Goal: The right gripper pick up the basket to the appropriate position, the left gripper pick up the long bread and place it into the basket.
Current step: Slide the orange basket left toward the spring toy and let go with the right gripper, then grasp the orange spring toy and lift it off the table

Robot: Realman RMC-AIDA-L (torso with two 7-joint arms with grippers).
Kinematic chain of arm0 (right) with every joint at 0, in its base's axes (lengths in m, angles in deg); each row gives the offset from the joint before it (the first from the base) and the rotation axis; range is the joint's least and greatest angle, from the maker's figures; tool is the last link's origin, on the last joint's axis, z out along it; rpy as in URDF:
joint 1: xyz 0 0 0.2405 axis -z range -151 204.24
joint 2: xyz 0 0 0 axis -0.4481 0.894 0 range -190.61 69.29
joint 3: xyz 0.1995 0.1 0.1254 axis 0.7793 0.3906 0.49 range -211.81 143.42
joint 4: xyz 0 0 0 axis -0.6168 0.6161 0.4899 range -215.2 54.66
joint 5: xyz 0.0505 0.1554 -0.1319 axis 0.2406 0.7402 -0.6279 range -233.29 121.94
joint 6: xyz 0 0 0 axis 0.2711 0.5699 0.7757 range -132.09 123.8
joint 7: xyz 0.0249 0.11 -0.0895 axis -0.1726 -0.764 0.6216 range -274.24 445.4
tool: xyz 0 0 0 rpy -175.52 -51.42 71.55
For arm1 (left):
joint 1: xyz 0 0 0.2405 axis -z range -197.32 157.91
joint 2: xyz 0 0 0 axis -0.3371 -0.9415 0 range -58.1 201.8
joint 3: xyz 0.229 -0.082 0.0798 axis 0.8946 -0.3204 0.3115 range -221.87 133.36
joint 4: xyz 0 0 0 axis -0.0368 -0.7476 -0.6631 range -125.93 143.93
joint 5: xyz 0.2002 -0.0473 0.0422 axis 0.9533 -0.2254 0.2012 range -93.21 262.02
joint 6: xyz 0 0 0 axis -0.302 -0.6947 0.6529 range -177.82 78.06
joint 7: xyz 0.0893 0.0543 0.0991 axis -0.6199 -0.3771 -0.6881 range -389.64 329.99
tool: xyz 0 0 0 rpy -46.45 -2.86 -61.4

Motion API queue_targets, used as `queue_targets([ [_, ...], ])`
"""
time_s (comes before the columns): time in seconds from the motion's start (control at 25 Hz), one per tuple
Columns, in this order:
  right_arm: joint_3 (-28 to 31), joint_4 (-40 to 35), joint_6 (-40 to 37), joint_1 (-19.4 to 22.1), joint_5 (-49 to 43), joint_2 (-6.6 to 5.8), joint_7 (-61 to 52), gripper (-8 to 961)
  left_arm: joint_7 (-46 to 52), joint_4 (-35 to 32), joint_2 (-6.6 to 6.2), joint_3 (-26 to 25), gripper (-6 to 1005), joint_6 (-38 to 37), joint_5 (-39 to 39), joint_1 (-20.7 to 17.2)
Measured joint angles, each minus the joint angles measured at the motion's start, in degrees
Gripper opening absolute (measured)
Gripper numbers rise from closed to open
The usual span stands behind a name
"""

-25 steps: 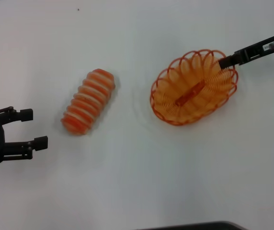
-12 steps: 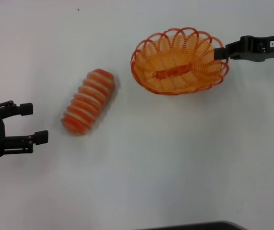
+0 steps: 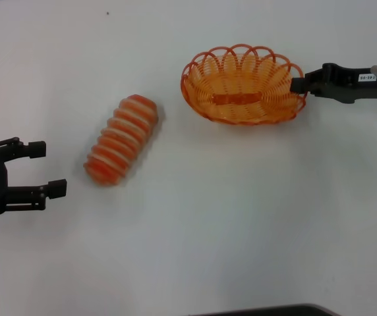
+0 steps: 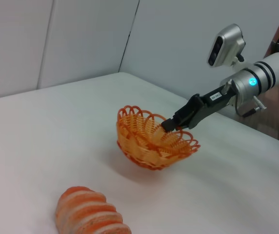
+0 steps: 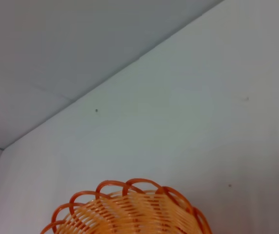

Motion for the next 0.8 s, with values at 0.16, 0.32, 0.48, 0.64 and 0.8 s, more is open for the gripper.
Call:
queue_targets([
  [0.16, 0.16, 1.09, 1.67, 0.02, 0.05, 0.25, -0.3, 98, 0.0, -0.02, -0.09, -0.12, 936, 0.03, 0.09, 0.05],
  [0.32, 0.91, 0.95, 1.75, 0.12, 0.1, 0.68, -0.34, 125, 0.0, -0.02, -0.27, -0.37, 936, 0.05, 0.12, 0.1],
  [0.48, 3.64, -0.54, 1.65, 0.69, 0.11, 0.71, 0.33, 181, 0.0, -0.02, -0.31, -0.51, 937, 0.4, 0.14, -0.02],
  [0.64, 6.77, -4.95, 1.1, 1.5, 1.48, 0.41, 2.67, 328, 0.0, -0.02, -0.34, -0.53, 937, 0.66, 0.14, -0.08],
  [0.8, 8.6, -10.81, -5.94, 4.11, 12.48, -0.06, 13.02, 514, 0.4, -0.02, -0.32, -0.54, 937, 0.68, 0.14, 0.02],
])
